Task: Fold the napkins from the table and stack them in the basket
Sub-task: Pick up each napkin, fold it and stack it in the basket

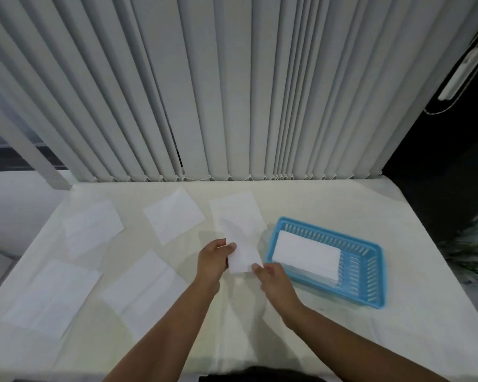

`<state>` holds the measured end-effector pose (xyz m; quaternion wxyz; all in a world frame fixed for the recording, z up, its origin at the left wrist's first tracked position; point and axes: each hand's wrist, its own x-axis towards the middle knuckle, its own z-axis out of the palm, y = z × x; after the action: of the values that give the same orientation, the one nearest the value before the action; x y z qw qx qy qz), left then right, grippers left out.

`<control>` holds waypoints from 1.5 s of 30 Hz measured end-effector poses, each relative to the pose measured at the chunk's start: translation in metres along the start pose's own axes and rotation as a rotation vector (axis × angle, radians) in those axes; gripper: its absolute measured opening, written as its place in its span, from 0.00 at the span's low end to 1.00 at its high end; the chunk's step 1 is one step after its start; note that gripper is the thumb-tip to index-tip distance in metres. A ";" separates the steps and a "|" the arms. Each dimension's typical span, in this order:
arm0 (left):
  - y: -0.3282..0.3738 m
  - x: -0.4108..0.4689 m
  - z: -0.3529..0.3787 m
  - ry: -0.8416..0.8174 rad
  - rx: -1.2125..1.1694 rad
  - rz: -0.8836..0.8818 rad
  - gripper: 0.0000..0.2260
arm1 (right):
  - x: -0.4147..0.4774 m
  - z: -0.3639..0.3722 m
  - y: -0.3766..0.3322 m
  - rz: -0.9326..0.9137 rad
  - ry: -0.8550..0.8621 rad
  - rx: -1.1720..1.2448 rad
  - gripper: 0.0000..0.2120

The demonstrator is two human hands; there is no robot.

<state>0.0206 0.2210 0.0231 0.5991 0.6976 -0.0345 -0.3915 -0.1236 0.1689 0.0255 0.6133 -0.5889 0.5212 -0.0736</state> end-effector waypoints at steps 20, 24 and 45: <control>-0.010 -0.029 0.030 -0.413 -0.527 -0.179 0.16 | 0.012 -0.048 -0.010 0.155 -0.045 0.564 0.08; -0.003 -0.019 0.025 -0.310 -0.567 -0.178 0.12 | 0.017 -0.061 -0.010 0.001 0.066 0.322 0.16; 0.023 0.025 0.089 -0.255 0.486 0.152 0.10 | 0.045 -0.138 0.019 -0.007 0.449 0.262 0.08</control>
<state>-0.0043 0.1299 0.0323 0.4326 0.7614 -0.2547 -0.4103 -0.2141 0.0542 0.0179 0.5530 -0.4749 0.6284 -0.2717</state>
